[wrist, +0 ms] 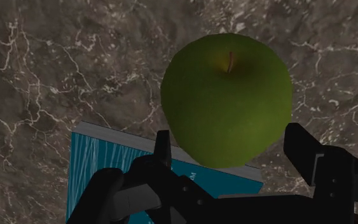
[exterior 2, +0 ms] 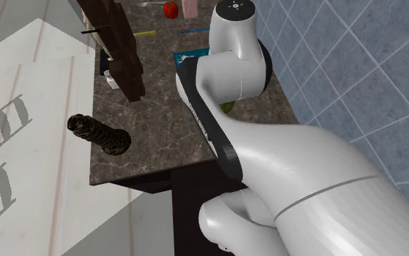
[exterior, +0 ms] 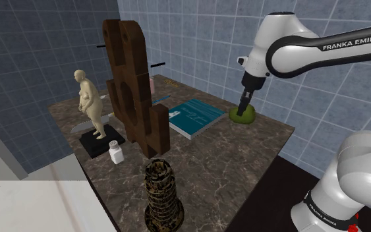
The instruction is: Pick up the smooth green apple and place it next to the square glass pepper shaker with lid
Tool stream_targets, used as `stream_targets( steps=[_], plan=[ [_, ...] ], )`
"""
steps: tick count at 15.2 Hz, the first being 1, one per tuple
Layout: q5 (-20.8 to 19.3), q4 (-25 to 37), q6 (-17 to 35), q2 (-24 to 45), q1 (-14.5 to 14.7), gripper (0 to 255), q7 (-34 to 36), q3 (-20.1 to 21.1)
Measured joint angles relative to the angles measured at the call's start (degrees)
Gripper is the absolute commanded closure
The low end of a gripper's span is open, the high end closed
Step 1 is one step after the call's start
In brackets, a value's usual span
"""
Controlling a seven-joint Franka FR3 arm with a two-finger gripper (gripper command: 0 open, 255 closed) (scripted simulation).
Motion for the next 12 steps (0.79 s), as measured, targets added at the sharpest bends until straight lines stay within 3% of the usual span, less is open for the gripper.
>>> stream_targets(
  steps=[12],
  plan=[
    [0.5, 8.8, -9.4, -0.5, 0.3, 255, -0.1, 0.5]
  ],
)
